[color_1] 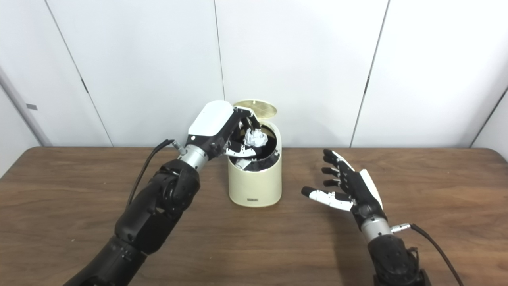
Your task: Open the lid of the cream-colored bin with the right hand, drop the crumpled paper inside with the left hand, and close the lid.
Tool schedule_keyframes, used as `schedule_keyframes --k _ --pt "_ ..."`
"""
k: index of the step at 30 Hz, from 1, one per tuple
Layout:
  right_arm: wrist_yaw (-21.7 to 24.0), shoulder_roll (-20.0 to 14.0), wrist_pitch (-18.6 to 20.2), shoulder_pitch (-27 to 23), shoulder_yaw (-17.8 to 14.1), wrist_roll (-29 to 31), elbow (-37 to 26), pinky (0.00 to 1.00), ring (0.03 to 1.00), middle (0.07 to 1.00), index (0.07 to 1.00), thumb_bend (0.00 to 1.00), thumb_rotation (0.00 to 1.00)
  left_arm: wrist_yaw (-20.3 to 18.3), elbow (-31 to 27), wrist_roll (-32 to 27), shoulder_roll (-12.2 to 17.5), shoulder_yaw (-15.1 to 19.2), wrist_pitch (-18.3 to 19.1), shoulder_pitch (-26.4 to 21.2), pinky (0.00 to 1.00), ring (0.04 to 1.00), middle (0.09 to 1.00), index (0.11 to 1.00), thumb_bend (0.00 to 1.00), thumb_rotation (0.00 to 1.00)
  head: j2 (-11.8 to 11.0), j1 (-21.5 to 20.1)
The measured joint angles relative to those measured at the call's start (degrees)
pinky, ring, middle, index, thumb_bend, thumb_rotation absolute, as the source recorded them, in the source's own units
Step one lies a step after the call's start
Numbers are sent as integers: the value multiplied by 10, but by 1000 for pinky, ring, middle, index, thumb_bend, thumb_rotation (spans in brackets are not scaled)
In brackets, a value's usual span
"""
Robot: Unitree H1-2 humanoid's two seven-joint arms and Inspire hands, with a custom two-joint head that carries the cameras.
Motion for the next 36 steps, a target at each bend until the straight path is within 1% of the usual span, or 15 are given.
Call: schedule_keyframes --k 1,3,7,11,15,18,23,25,26,27,28,31,32,35,36 --pt "0 0 0 0 0 0 0 714 834 899 911 659 314 0 0 0 0 0 0 0 497 597 655 646 853 23 2 3" --pt "0 0 0 0 0 0 0 714 837 900 911 660 323 -1 0 0 1 0 0 0 498 600 661 662 882 34 2 3" --pt "2 0 0 0 0 1 0 725 840 903 908 660 320 -8 -6 0 3 -1 1 0 484 588 658 663 886 45 4 4" --pt "2 -1 1 0 0 -2 0 728 838 901 907 651 324 -18 -12 0 6 -2 6 0 495 595 662 663 899 46 4 4" --pt "2 -1 1 0 0 -4 0 735 840 901 906 654 319 -28 -18 -1 7 -1 13 0 537 641 694 694 909 76 4 4" --pt "2 -1 1 0 0 -3 0 719 839 901 910 653 316 -40 -28 0 8 -2 23 0 539 662 718 721 921 98 4 4" --pt "2 -1 1 0 0 -3 -1 711 834 898 910 651 313 -49 -35 -1 10 -3 25 0 521 635 696 703 906 83 7 6" --pt "2 -1 1 0 0 -5 -1 719 836 900 910 661 318 -48 -36 -2 10 -2 20 1 480 576 628 640 844 27 5 5" --pt "2 -1 1 0 0 -4 -1 723 837 901 909 663 317 -46 -36 -6 10 1 17 2 445 531 551 583 685 13 5 6" --pt "2 -1 1 0 -1 -4 -1 723 838 901 908 665 316 -43 -37 -13 9 6 13 4 419 499 509 555 603 7 5 6" --pt "2 0 1 0 -1 -3 -1 719 836 900 907 669 320 -41 -41 -26 7 17 8 9 387 463 481 538 550 2 4 5" --pt "2 0 1 1 -1 -3 -1 723 836 901 906 666 323 -19 -63 -59 -1 50 -2 31 312 375 441 531 514 0 4 4" --pt "2 0 1 2 -2 -2 -1 727 836 903 907 662 320 -13 -74 -69 -4 61 -4 39 300 362 437 530 511 0 4 4" --pt "1 1 1 2 -4 0 -1 734 834 903 909 651 335 4 -109 -109 -17 98 -6 75 299 370 445 522 510 0 3 3" --pt "1 1 1 3 -5 1 0 739 837 904 910 642 337 4 -119 -127 -21 108 -4 89 310 380 449 523 510 0 2 3"
